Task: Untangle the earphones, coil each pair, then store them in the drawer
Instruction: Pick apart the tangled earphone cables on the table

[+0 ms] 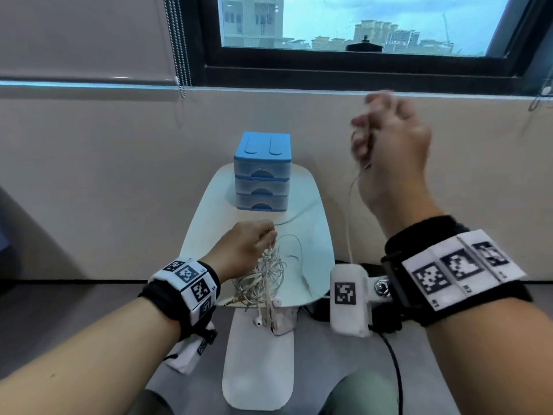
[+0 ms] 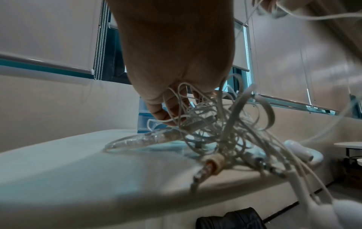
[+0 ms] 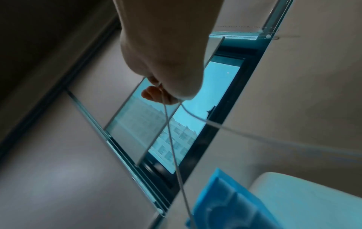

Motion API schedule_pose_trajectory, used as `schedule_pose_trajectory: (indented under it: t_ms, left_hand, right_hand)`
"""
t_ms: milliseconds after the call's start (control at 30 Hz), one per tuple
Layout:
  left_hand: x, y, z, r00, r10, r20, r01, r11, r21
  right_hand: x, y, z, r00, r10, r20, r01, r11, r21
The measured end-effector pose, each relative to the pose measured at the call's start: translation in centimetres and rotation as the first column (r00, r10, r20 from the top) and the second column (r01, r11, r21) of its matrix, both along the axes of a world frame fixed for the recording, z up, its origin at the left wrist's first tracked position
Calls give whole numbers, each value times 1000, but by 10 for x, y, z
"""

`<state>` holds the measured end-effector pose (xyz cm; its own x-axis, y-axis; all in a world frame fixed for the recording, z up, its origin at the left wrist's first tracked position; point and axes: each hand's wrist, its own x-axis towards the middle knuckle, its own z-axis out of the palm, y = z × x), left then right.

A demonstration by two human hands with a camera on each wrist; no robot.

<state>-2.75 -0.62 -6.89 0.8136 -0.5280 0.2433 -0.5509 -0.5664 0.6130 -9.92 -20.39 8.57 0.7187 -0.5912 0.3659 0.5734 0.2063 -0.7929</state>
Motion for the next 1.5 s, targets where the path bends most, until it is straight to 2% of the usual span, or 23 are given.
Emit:
schedule_pose_trajectory:
  t_ms: [100, 167, 233, 300, 400, 533, 567, 600, 700, 767, 900, 1067, 1133, 1200, 1267, 1333, 1400, 1500]
  left_hand:
    - [-4, -3, 3, 1000, -3, 15, 3, 1000, 12]
    - [-5, -5, 7, 999, 16, 47, -18, 999, 30]
    - [-3, -6, 11, 995, 47, 87, -52, 997, 60]
    - [-1, -3, 14, 992, 65, 105, -77, 991, 105]
    - [-4, -2, 17, 990, 60, 129, -84, 977, 196]
    - [-12, -6, 22, 981, 53, 189, -96, 969, 228]
    - [-11, -7, 22, 980, 68, 186, -107, 972, 210]
    - [-10, -9, 21, 980, 90, 176, -122, 976, 180]
    - [-4, -7, 14, 983, 129, 135, -145, 982, 122]
    - [-2, -2, 9, 988, 114, 102, -127, 984, 127]
    - [-2, 4, 7, 993, 101, 56, -107, 987, 118]
    - [-14, 7, 15, 999, 16, -39, -10, 990, 140]
    - [-20, 11, 14, 999, 2, -40, 7, 974, 225]
    - [-26, 13, 10, 999, 24, -23, -13, 928, 373]
    - [-33, 14, 5, 999, 50, 21, -54, 862, 504]
    - [-36, 14, 2, 996, 76, 44, -88, 841, 534]
    - [-34, 15, 2, 995, 93, 33, -96, 835, 541]
    - [-30, 15, 2, 998, 63, -13, -45, 826, 561]
  right_hand:
    - [7, 5, -45, 955, 110, -274, -182, 950, -254]
    - [7, 11, -71, 851, 161, -499, -387, 835, -390]
    - [7, 15, -93, 700, 160, -696, -577, 701, -420]
    - [7, 20, -104, 624, 117, -772, -660, 607, -442]
    - [11, 23, -109, 640, 75, -764, -680, 518, -519]
    - [19, 33, -106, 717, 17, -697, -641, 410, -649]
    - [21, 35, -104, 740, -7, -672, -609, 417, -675]
    - [22, 35, -100, 767, -4, -642, -561, 482, -673]
    - [21, 31, -69, 899, 72, -431, -312, 796, -518]
    - [18, 23, -45, 960, 18, -280, -147, 882, -447]
    - [8, -1, -18, 979, -90, -184, 5, 907, -422]
    - [5, -36, -34, 939, -241, -246, 102, 876, -471]
    - [2, -44, -49, 893, -323, -314, 106, 829, -550]
    - [-2, -50, -68, 812, -421, -404, 31, 723, -690]
    - [-6, -56, -89, 701, -524, -483, -94, 604, -792]
    - [-9, -60, -106, 575, -598, -559, -228, 539, -811]
    - [-10, -65, -121, 473, -626, -620, -348, 513, -784]
    - [-13, -65, -132, 366, -678, -637, -474, 454, -755]
